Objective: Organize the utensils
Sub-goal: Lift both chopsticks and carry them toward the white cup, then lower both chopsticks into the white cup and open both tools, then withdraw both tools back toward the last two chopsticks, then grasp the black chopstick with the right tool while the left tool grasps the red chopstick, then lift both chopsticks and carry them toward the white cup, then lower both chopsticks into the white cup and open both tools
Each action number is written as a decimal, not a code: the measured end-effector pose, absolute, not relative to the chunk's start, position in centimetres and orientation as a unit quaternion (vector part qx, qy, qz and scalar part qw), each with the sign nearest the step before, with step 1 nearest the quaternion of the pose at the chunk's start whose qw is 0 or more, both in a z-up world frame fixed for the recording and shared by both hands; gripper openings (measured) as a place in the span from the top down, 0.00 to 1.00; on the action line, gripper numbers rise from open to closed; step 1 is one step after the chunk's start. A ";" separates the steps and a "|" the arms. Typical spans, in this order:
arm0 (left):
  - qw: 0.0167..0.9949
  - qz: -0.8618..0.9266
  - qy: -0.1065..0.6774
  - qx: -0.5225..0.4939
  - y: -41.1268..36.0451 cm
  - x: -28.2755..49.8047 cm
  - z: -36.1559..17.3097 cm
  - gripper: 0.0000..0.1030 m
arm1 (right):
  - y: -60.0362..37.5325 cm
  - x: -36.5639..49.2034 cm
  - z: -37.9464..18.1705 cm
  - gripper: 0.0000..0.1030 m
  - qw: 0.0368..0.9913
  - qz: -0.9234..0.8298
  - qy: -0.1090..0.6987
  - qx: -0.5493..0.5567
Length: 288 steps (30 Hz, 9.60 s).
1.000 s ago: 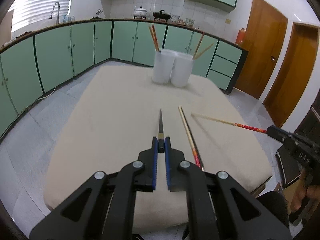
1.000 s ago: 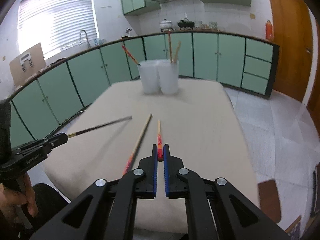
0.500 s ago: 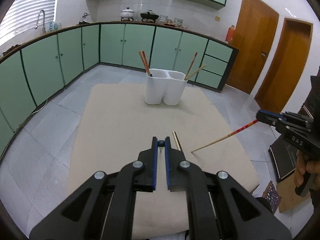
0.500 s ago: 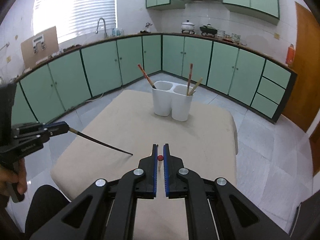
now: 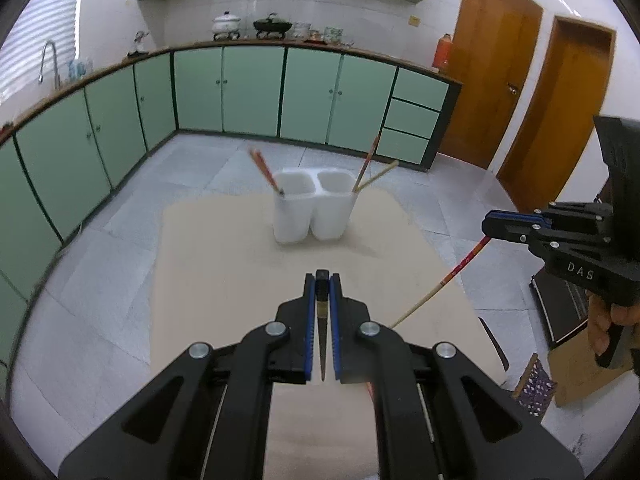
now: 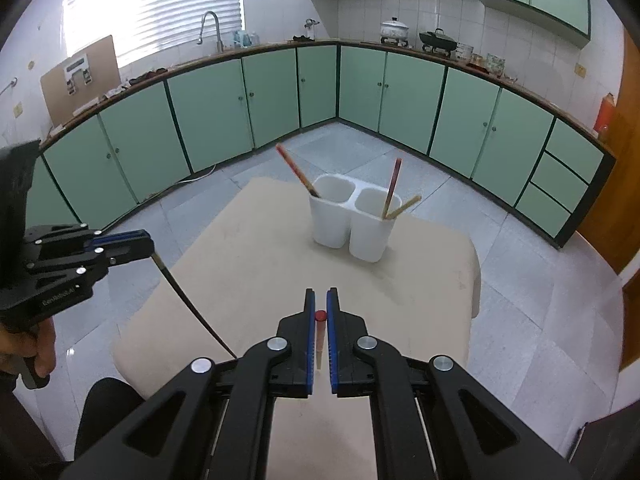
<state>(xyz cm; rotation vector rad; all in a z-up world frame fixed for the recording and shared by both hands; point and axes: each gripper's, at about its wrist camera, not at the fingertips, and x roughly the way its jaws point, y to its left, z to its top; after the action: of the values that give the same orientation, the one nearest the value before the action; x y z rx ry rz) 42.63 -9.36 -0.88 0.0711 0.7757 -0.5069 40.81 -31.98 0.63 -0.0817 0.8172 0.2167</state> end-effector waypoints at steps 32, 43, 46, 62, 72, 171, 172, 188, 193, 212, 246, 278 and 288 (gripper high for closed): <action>0.944 -0.193 0.268 0.008 -16.6 60.9 8.7 0.94 | -33.7 59.5 10.0 0.95 0.942 0.034 0.333 -0.021; 0.929 -0.197 0.313 0.015 -17.4 64.4 0.5 0.89 | -35.4 63.2 2.1 0.93 0.924 0.035 0.381 -0.016; 0.932 -0.193 0.307 0.017 -16.7 63.9 0.3 0.61 | -35.9 62.4 1.9 0.91 0.927 0.040 0.373 -0.006; 0.942 -0.186 0.278 0.025 -8.9 52.6 2.5 0.36 | -36.8 45.5 1.1 0.87 0.955 0.083 0.284 0.033; 0.944 -0.173 0.282 0.011 -5.7 43.9 -2.1 0.21 | -34.1 35.3 -7.1 0.77 0.955 0.079 0.286 0.018; 0.907 -0.165 0.387 0.007 -9.8 29.0 -25.9 0.66 | -32.2 25.4 -26.1 0.91 0.927 0.077 0.366 0.044; 0.909 -0.165 0.382 0.016 -10.0 28.7 -26.0 0.64 | -32.1 25.2 -26.2 0.91 0.927 0.075 0.364 0.040; 0.900 -0.174 0.399 -0.031 -8.7 29.7 -22.3 0.95 | -31.9 25.3 -22.4 0.93 0.921 0.072 0.381 0.050; 0.900 -0.178 0.397 -0.022 -8.8 29.5 -19.3 0.95 | -32.4 25.8 -17.9 0.93 0.921 0.080 0.377 0.046; 0.912 -0.192 0.362 0.011 -8.9 32.1 -10.5 0.95 | -30.8 31.5 -8.3 0.93 0.931 0.119 0.345 -0.009; 0.872 -0.245 0.425 0.014 -9.5 44.6 -4.8 0.95 | -29.5 41.8 -2.5 0.94 0.908 0.129 0.393 -0.067; 0.923 -0.210 0.323 -0.001 -13.5 57.4 10.2 0.95 | -32.3 55.3 12.4 0.94 0.937 0.070 0.340 -0.026; 0.920 -0.206 0.334 -0.017 -15.5 64.0 6.0 0.95 | -34.5 62.1 8.4 0.94 0.935 0.044 0.351 -0.019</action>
<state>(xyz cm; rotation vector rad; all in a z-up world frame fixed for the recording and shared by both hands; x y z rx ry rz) 63.95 -15.51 6.04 -0.0342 0.6854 -0.4237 62.12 -34.47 8.37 -0.0388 0.7181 0.0903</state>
